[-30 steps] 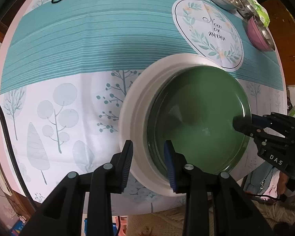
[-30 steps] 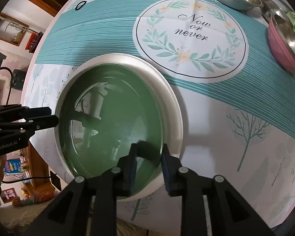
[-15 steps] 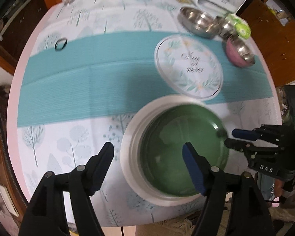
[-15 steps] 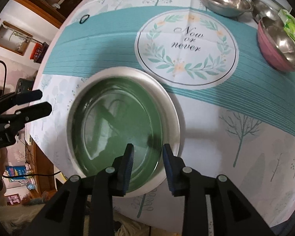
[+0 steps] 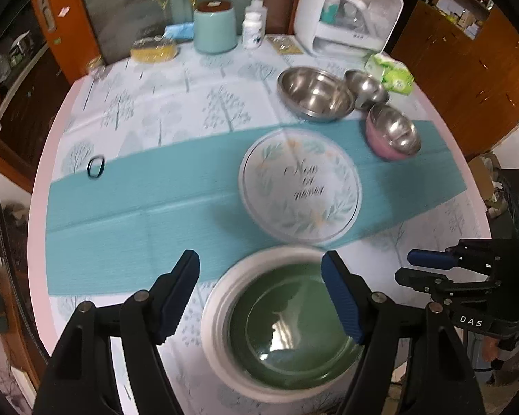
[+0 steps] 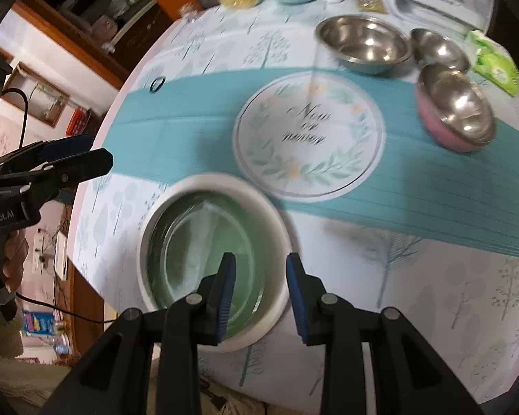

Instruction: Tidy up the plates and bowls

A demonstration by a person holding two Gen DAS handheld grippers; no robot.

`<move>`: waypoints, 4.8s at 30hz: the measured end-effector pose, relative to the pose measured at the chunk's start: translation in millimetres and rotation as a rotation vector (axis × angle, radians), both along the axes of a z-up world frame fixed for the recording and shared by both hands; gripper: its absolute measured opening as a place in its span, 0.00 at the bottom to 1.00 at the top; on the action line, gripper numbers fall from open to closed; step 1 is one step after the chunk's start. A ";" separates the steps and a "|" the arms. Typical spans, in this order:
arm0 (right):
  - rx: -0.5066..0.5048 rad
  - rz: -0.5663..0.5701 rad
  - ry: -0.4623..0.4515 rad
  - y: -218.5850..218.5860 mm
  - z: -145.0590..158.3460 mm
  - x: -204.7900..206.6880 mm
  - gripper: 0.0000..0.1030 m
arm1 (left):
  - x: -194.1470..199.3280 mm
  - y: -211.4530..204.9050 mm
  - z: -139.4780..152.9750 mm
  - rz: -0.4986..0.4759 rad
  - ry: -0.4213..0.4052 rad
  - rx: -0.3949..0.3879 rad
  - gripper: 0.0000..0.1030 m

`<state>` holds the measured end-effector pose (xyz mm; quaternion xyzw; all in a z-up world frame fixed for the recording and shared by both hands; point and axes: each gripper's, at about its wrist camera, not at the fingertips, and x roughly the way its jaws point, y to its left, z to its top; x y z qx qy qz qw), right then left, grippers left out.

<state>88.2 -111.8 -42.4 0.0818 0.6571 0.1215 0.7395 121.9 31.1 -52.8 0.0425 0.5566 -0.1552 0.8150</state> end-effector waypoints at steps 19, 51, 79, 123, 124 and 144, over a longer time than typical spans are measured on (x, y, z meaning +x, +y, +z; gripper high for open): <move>-0.113 -0.122 -0.183 -98.1 46.5 108.8 0.29 | 113.9 -92.2 28.1 -0.073 -0.200 0.023 0.77; 0.036 -0.317 0.105 -168.9 -82.1 245.0 0.30 | 289.6 -118.7 -120.8 0.096 0.079 -0.019 0.77; 0.071 -0.362 0.120 -168.3 -109.6 254.2 0.10 | 288.9 -128.3 -149.5 0.109 0.191 -0.099 0.08; 0.032 -0.294 0.143 -196.1 -54.7 -55.5 0.10 | -57.8 -187.6 -139.1 -0.047 0.306 -0.068 0.13; 0.031 -0.293 0.144 -196.0 -56.8 -55.4 0.10 | -57.8 -187.4 -141.1 -0.042 0.311 -0.070 0.13; 0.000 -0.272 0.154 -204.3 -67.3 -55.4 0.10 | -82.5 -228.9 -142.6 -0.111 0.198 0.089 0.30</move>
